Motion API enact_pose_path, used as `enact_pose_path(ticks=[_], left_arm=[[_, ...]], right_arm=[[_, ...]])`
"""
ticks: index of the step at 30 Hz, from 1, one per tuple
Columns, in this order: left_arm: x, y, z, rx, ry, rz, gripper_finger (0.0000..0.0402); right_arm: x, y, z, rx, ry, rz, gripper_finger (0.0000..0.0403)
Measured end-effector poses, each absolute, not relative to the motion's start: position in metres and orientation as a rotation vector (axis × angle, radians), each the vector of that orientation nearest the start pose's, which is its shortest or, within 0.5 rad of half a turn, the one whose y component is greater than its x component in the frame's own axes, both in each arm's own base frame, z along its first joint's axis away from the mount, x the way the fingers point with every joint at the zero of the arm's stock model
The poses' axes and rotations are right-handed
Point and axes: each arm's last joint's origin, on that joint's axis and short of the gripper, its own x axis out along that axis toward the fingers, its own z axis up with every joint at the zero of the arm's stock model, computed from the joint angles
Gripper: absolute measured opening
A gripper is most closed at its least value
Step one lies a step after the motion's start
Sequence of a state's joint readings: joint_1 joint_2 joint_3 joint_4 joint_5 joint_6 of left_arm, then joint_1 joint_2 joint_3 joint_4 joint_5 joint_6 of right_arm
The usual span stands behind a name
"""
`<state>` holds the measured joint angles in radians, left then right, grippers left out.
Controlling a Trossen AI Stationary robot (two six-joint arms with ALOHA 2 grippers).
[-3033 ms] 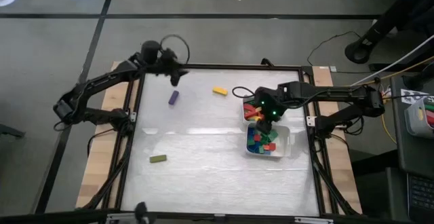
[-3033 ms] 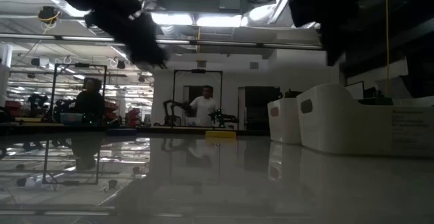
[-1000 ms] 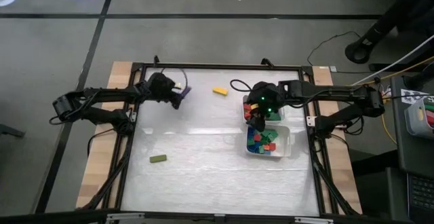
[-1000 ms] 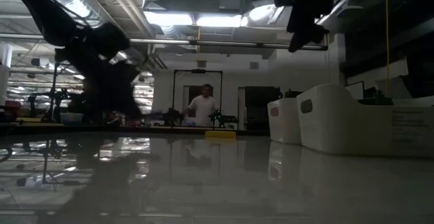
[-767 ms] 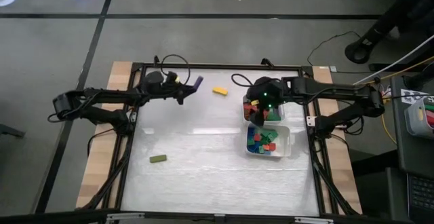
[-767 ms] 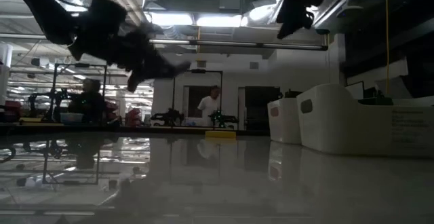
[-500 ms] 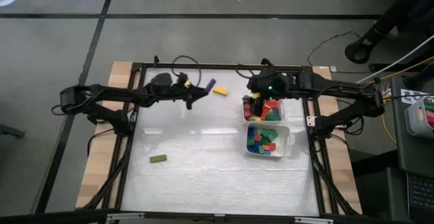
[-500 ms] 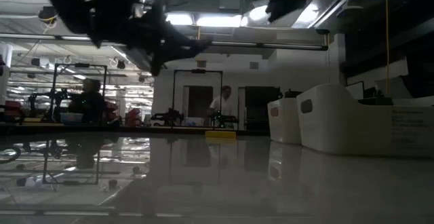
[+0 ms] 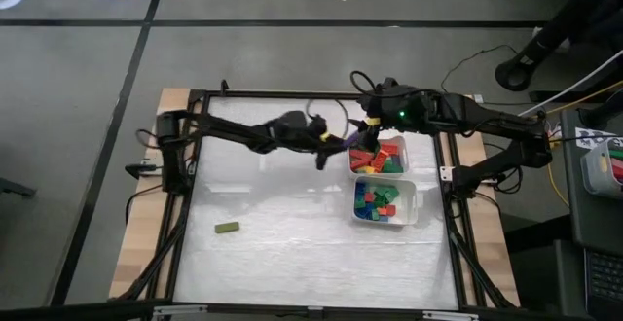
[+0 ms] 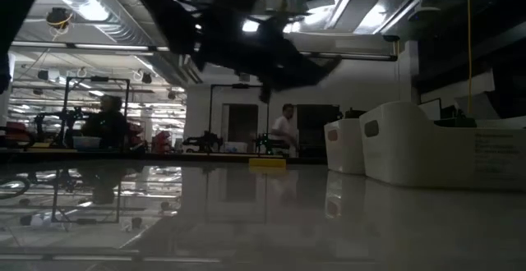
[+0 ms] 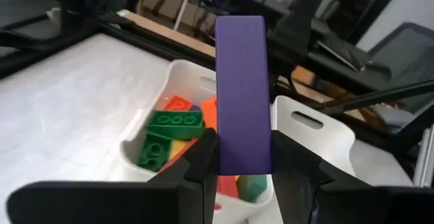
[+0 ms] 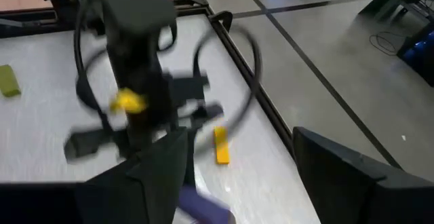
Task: Sort blocks by size
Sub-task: Put the violet thin rectangle block into the top white bin, then put the yellow thin rectangle block into the top white bin
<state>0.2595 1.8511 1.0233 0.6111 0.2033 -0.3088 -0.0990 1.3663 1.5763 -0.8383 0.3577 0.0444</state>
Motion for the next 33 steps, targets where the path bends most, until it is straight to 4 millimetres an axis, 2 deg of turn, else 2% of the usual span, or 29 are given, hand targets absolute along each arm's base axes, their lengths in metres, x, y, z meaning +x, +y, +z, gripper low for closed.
enact_pose_path(ticks=[5,10,16,20,25,29,33], left_arm=[[0.420,0.094,0.175,-0.360,0.229,0.064,0.0103],[0.442,0.091,0.156,-0.370,0.255,0.052,0.0115],[0.448,0.090,0.151,-0.456,0.257,0.080,0.0158],[0.446,0.097,0.152,-0.504,0.251,0.105,0.0196],[0.431,0.122,0.169,-0.601,0.313,0.067,0.0216],[0.401,0.152,0.189,-0.663,0.473,0.010,0.0212],[0.363,0.164,0.217,-0.594,0.610,-0.055,0.0207]], right_arm=[[0.268,-0.037,0.416,-0.040,0.619,-0.455,0.0264],[0.268,-0.037,0.416,-0.039,0.618,-0.456,0.0264],[0.269,-0.037,0.415,-0.011,0.616,-0.465,0.0264],[0.268,-0.045,0.413,0.038,0.629,-0.479,0.0264],[0.268,-0.066,0.406,0.138,0.660,-0.539,0.0264],[0.275,-0.088,0.393,0.202,0.707,-0.538,0.0264],[0.292,-0.111,0.371,0.253,0.785,-0.525,0.0264]])
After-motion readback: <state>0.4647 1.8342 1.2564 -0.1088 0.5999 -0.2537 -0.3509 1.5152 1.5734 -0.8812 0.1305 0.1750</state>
